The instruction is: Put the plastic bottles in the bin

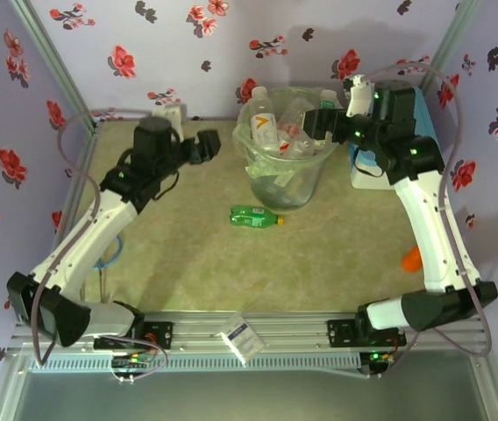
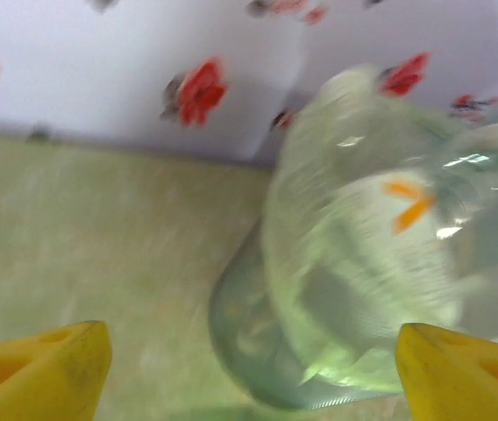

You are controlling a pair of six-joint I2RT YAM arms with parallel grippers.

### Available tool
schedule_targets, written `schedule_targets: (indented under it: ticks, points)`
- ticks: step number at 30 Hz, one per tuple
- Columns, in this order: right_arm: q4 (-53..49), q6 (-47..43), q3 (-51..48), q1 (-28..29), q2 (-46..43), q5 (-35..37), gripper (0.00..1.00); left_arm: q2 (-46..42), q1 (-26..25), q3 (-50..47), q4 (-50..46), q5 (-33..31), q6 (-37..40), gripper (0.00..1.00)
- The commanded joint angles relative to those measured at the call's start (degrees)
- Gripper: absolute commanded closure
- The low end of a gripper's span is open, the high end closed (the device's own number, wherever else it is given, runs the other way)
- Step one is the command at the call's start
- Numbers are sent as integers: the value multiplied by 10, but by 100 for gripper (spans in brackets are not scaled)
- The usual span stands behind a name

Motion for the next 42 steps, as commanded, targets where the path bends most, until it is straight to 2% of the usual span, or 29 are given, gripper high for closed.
schedule_targets:
  ticks: [1,3,9,13,20,33,42]
  points:
    - [2,-19,-20,0,-20,33,14,-28,-7,-126,67,-16,-229,17]
    - [5,-19,-30,-3,-29,45,13,-44,-29,-190,97,-33,-312,16]
    - [24,-12,-68,-7,-50,58,13,-29,-116,-238,98,-94,-511,15]
    - [24,-12,-79,-11,-57,65,14,0,-124,-276,169,-98,-607,16]
    - [35,-8,-98,-21,-79,74,13,79,-161,-273,236,-114,-663,16]
    - [24,-15,-105,-35,-94,77,13,251,-155,-226,320,-109,-693,18]
    - [37,-11,-123,-42,-109,73,13,287,-152,-221,337,-108,-706,28]
